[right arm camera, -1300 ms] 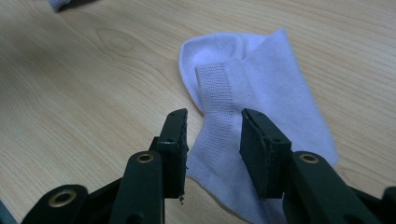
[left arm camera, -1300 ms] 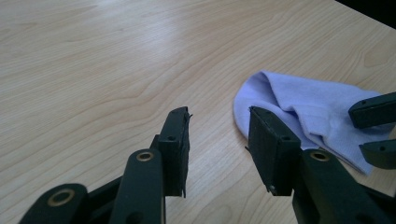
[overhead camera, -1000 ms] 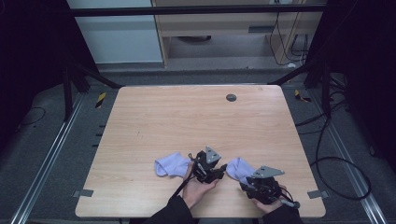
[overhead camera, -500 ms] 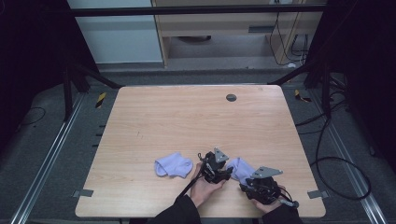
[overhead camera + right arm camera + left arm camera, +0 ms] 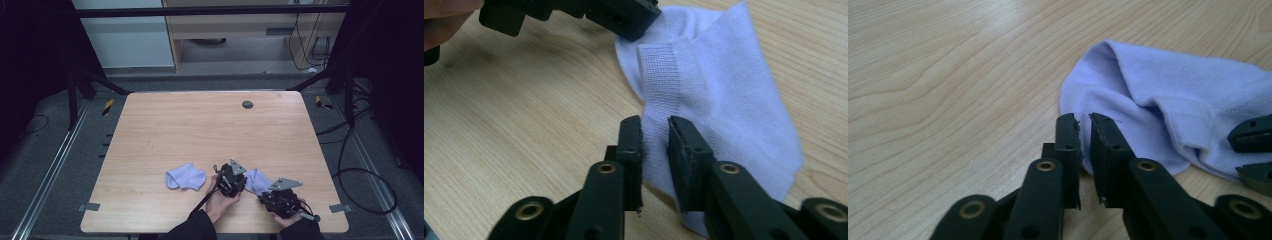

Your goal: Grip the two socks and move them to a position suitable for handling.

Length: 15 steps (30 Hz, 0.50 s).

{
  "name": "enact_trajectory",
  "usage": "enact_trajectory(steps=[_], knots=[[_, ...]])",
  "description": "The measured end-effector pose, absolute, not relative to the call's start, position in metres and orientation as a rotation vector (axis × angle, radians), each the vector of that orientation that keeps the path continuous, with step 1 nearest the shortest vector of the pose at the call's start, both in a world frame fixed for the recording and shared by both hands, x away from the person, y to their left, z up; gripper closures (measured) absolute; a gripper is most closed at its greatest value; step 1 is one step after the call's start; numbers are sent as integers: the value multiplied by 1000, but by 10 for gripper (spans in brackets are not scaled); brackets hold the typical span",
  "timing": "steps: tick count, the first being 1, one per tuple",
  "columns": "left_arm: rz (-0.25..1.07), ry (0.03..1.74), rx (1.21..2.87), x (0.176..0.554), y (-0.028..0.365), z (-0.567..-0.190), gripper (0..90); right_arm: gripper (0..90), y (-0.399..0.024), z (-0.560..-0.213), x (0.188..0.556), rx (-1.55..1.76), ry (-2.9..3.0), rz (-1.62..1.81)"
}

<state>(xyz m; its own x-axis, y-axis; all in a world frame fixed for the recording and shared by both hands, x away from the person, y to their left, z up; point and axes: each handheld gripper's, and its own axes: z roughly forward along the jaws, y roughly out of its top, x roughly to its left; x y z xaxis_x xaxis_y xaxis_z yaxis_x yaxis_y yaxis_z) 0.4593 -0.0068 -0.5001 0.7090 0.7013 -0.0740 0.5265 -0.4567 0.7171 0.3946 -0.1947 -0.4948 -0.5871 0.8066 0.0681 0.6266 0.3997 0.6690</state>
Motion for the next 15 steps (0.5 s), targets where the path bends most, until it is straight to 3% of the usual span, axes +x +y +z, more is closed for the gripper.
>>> enact_trajectory(steps=[5, 15], knots=[[313, 928, 2174, 458, -9, -499, 878, 833, -194, -494, 395, 1262, 2405, 968], [320, 887, 2136, 454, 5, -486, 888, 837, -196, -479, 391, 1222, 2340, 1117]])
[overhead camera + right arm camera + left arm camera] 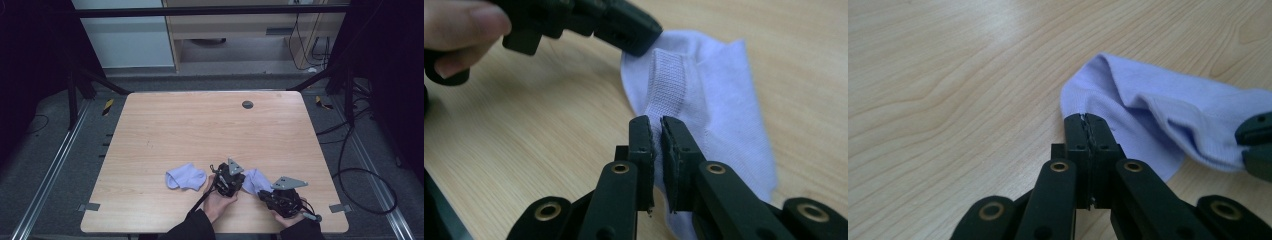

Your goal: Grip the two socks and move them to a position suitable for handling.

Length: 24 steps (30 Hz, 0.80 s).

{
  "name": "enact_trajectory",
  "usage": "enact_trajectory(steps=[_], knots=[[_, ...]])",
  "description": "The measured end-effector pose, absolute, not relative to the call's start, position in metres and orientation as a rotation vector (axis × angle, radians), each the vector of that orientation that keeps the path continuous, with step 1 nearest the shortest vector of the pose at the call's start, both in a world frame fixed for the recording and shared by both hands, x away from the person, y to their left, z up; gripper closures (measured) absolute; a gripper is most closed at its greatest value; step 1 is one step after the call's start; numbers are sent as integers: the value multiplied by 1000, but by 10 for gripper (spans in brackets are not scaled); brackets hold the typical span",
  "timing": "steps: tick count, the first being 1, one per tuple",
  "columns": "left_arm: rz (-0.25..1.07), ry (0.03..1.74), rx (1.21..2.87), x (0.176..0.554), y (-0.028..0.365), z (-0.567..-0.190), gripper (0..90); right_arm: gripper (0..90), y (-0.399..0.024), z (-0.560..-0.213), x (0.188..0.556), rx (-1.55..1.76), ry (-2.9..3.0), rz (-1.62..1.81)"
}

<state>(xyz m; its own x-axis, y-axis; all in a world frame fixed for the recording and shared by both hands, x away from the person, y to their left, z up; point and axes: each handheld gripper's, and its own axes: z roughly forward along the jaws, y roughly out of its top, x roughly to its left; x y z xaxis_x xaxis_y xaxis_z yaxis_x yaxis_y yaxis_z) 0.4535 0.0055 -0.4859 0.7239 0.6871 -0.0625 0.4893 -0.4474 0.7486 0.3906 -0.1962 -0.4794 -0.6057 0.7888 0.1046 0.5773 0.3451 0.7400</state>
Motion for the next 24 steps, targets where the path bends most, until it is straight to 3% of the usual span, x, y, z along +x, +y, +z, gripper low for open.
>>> enact_trajectory(steps=[12, 24], knots=[[311, 903, 2156, 450, 46, -483, 889, 835, -202, -465, 404, 1326, 2176, 1314], [337, 932, 2183, 456, 53, -492, 888, 823, -214, -480, 430, 1451, 2107, 1117]])
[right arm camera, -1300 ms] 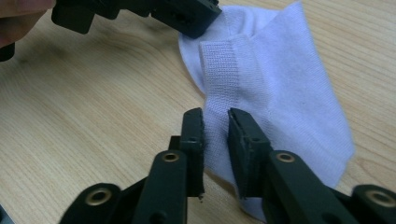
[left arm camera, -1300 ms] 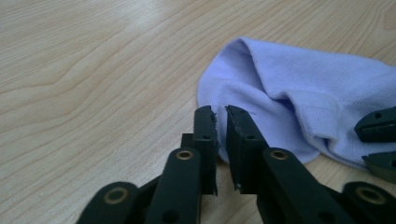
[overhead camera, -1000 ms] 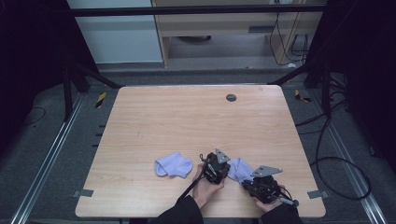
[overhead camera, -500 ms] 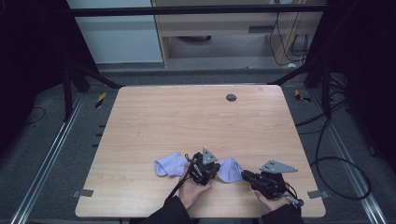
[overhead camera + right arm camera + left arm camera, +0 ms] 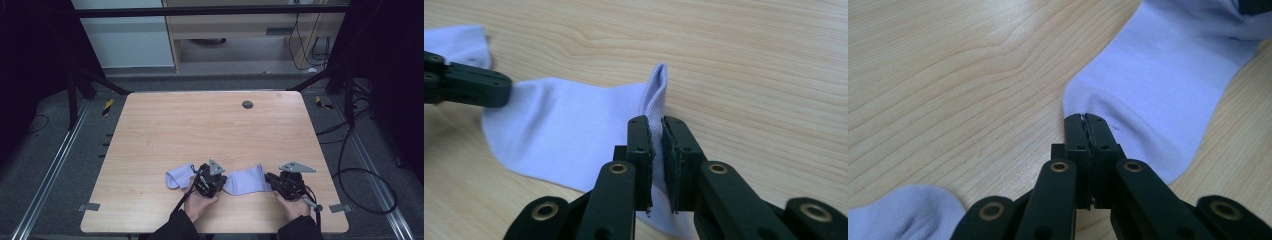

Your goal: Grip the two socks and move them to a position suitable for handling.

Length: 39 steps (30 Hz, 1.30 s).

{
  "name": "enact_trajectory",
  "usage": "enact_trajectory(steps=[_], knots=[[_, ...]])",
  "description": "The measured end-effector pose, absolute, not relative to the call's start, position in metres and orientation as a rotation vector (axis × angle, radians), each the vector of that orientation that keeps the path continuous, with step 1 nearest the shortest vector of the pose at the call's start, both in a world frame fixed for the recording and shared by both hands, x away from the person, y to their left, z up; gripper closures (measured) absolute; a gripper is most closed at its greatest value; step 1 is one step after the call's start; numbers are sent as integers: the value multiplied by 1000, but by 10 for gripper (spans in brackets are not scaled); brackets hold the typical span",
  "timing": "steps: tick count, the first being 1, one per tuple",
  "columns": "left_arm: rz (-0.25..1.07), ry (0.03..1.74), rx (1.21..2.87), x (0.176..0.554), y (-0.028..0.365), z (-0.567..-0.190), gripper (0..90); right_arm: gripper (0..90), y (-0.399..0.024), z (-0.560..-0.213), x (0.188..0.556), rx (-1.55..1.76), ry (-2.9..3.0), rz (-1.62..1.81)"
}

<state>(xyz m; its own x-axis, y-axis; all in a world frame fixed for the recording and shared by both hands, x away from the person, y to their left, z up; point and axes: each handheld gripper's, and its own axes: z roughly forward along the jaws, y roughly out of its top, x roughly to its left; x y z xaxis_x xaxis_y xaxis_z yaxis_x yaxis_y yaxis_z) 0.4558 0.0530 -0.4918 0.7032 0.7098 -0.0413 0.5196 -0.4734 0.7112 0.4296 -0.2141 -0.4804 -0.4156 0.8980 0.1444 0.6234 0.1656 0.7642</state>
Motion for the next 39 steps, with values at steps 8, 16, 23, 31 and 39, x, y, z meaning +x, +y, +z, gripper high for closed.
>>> enact_trajectory(steps=[8, 16, 23, 31, 39], knots=[[341, 946, 2178, 458, 50, -495, 885, 807, -217, -482, 430, 1446, 2091, 1026], [348, 943, 2179, 461, 44, -495, 885, 812, -220, -482, 430, 1459, 2078, 998], [347, 954, 2162, 463, 45, -494, 790, 691, -222, -485, 430, 1443, 2044, 918], [404, 915, 2107, 462, 70, -465, 611, 562, -225, -477, 428, 1401, 1978, 1007], [468, 970, 2039, 466, 126, -433, 498, 442, -212, -464, 432, 1328, 1979, 1140]])
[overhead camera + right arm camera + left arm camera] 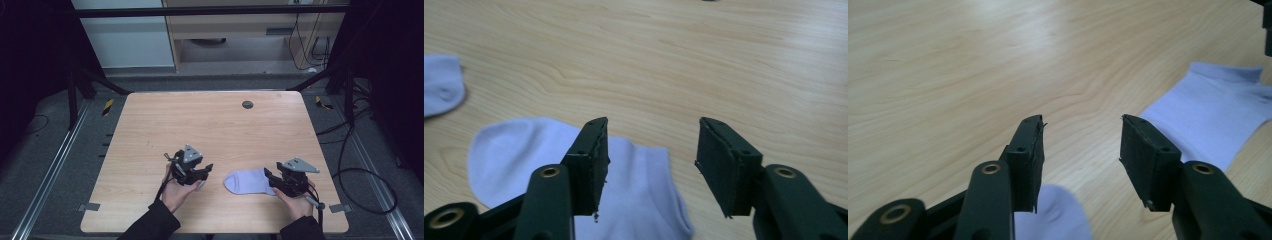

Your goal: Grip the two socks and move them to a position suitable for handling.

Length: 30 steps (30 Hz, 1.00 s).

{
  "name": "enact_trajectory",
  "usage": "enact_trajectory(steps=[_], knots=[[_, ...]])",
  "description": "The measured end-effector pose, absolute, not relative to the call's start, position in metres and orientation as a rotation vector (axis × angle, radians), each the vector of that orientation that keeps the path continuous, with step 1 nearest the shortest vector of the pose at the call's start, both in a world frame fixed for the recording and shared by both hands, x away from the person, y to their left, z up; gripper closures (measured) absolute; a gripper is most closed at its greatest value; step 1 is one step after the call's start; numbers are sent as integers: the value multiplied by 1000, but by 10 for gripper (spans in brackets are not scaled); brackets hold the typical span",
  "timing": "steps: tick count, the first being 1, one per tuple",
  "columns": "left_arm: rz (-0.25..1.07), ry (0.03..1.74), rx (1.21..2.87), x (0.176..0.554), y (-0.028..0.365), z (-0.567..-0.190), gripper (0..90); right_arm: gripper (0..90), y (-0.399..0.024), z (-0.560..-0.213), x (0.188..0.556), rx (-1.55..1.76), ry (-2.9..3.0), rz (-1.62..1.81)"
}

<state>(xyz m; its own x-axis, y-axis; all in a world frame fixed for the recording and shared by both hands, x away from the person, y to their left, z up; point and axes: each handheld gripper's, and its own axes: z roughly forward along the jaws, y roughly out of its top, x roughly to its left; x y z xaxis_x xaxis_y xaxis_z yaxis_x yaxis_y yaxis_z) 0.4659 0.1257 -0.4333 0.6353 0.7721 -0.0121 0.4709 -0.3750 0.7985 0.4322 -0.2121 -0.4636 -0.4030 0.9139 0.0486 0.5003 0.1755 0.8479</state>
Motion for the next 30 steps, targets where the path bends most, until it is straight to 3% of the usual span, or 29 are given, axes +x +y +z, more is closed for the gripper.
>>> enact_trajectory(steps=[7, 15, 30], knots=[[538, 1057, 1985, 456, 182, -427, 472, 425, -184, -451, 439, 1235, 2061, 1218], [557, 1171, 1951, 444, 229, -449, 478, 439, -136, -449, 449, 1105, 2209, 1269], [498, 1221, 1999, 435, 239, -477, 531, 489, -63, -456, 455, 931, 2389, 1267]])
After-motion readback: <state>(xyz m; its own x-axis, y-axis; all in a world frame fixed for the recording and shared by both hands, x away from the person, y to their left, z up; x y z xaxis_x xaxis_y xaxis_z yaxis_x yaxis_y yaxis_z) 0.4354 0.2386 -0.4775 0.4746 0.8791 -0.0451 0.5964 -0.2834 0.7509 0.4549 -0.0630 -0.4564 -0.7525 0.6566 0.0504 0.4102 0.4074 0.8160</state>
